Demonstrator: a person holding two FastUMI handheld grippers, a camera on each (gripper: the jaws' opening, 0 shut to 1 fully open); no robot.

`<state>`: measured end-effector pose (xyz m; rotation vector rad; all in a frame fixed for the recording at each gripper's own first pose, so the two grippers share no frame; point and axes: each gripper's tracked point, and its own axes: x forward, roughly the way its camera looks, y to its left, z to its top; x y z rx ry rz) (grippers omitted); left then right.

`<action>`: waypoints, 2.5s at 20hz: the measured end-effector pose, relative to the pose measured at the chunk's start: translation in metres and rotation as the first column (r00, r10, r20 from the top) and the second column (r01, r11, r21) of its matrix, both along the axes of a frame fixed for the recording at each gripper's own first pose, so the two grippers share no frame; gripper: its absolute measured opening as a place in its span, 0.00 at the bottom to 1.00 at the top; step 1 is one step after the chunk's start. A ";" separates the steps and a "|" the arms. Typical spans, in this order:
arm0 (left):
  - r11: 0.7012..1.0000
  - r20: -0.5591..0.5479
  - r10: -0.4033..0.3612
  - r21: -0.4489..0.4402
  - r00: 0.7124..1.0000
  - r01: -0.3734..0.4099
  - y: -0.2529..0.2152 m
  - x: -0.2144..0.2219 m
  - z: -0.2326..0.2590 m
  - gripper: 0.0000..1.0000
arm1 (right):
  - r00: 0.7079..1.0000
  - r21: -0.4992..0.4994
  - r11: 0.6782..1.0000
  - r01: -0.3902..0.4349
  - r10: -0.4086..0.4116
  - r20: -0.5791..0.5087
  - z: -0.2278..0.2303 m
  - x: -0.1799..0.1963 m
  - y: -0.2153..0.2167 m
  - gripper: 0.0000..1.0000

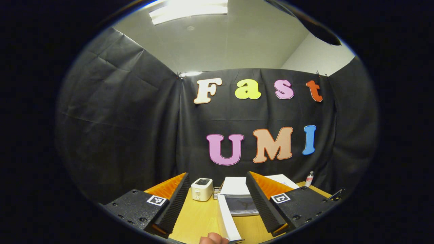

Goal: Open the microwave oven with the left hand, put the food in, and close the microwave oven.

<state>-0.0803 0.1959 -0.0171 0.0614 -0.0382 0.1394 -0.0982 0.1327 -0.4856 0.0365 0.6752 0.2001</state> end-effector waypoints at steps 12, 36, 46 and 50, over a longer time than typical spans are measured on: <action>0.999 -0.027 0.016 -0.030 0.999 -0.017 0.006 -0.003 -0.012 0.96 | 0.995 -0.022 1.000 -0.006 0.004 -0.103 -0.035 -0.005 0.008 0.99; 0.999 -0.042 0.013 -0.028 0.999 -0.014 0.021 -0.005 -0.023 0.93 | 0.977 0.407 0.906 0.115 -0.028 -0.213 0.021 0.030 0.096 0.72; 0.999 -0.060 0.050 -0.015 0.997 -0.051 0.025 -0.020 -0.026 0.93 | 0.963 0.713 0.654 0.252 -0.098 -0.251 0.089 0.107 0.207 0.65; 0.995 -0.072 0.097 0.032 0.993 -0.095 0.035 -0.030 -0.024 0.93 | 0.957 0.742 0.608 0.283 -0.126 -0.262 0.086 0.140 0.244 0.65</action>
